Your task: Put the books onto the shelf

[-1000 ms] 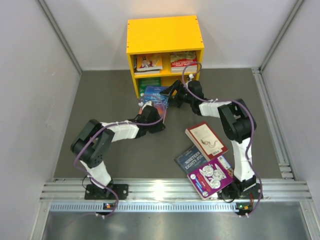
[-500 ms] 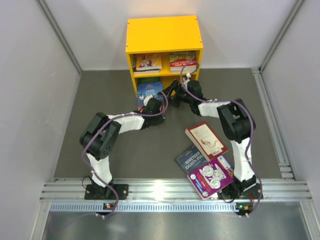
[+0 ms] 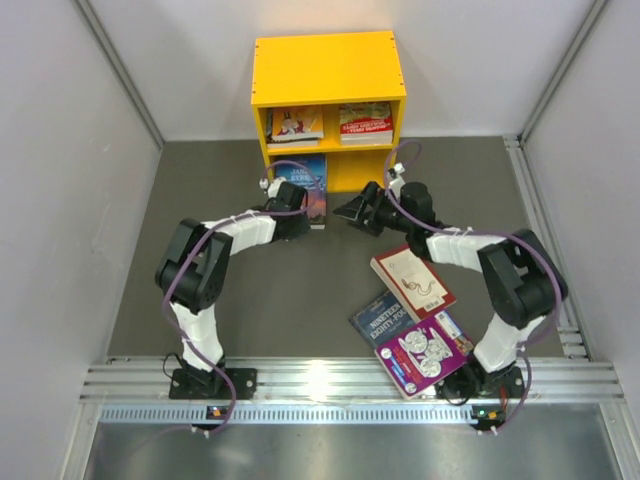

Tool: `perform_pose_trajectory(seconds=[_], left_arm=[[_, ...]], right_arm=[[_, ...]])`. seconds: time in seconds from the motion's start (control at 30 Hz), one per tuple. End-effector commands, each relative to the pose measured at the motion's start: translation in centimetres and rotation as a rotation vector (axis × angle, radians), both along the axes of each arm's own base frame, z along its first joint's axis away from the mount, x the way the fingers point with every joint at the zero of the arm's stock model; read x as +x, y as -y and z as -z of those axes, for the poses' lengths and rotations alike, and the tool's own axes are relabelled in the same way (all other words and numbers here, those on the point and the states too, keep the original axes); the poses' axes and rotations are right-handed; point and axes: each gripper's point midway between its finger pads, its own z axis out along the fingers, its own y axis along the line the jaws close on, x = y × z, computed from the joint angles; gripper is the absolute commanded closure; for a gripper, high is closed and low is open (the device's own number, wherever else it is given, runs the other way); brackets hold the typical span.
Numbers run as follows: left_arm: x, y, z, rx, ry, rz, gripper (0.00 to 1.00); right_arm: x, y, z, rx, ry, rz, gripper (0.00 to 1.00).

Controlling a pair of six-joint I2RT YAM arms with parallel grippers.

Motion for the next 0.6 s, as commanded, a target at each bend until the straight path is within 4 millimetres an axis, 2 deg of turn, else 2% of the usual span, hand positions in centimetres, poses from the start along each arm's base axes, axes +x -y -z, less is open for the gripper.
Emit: perform_pose_trajectory(seconds=[0.0,0.13,0.37,0.57], left_arm=[[0.8,-3.1,1.1,0.114,-0.035,-0.036,0.9],[2.1,-2.9,0.5,0.102,-0.017,-0.045,0.9],[4.8,-2.0,-0.9,0.058,0.022,-0.081,0.91],[7.5,-2.0,-3.3,0.022,0.09,-0.159,0.91]], right_arm=[[-1.0,1.0,-3.4,-0.002,0.127,0.002,0.19],[-2.5,1.8,-2.6,-0.024,0.12,-0.001,0.2],[-3.7,2.4,-0.7,-0.055,0.091,-0.013,0.2],[-4.5,2.7,0.2,-0.065,0.074,-0.024,0.2]])
